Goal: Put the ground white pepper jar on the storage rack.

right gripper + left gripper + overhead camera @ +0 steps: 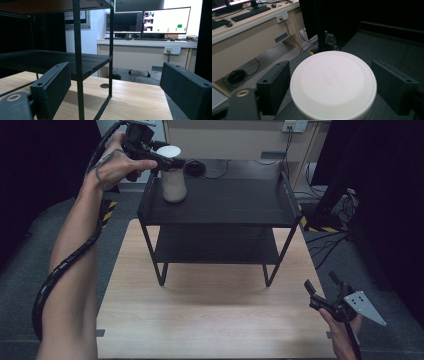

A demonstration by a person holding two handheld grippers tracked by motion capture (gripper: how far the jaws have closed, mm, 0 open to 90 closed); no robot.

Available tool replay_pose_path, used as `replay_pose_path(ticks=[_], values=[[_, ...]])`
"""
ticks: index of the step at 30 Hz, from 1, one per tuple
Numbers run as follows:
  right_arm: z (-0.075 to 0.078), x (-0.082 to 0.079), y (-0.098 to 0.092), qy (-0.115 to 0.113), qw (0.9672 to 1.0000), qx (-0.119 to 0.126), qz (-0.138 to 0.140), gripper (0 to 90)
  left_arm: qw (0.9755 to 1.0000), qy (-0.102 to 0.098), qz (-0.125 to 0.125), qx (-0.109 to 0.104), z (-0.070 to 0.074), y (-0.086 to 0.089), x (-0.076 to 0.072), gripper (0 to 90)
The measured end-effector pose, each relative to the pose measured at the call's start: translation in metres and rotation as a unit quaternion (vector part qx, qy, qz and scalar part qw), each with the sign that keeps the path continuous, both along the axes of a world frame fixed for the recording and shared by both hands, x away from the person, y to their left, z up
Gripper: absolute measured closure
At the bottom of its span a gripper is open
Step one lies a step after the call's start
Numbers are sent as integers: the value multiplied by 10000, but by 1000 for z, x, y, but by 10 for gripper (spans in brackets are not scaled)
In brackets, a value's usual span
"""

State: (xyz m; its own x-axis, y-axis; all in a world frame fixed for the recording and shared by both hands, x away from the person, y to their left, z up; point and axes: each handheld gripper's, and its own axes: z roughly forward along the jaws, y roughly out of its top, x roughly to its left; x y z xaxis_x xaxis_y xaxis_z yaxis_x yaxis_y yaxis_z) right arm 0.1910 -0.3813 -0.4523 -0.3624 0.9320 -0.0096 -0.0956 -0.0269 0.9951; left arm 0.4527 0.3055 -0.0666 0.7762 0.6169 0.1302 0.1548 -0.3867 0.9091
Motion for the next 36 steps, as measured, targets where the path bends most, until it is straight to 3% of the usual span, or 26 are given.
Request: replay_pose_path(ticks=[7, 10, 20, 36], values=[[0, 0, 0, 0, 10000, -7, 6, 97, 9998, -155, 124, -4, 15, 5, -13, 115], [0, 0, 0, 0, 10000, 2, 0, 98, 9994, -314, 159, -8, 24, 9, -23, 115], [1, 0, 2, -29, 10000, -24, 33, 98, 9980, -615, -72, 77, 57, 17, -57, 114], [1, 0, 4, -25, 10000, -44, 57, 98, 9964, -842, -47, 130, 72, 38, -110, 34]])
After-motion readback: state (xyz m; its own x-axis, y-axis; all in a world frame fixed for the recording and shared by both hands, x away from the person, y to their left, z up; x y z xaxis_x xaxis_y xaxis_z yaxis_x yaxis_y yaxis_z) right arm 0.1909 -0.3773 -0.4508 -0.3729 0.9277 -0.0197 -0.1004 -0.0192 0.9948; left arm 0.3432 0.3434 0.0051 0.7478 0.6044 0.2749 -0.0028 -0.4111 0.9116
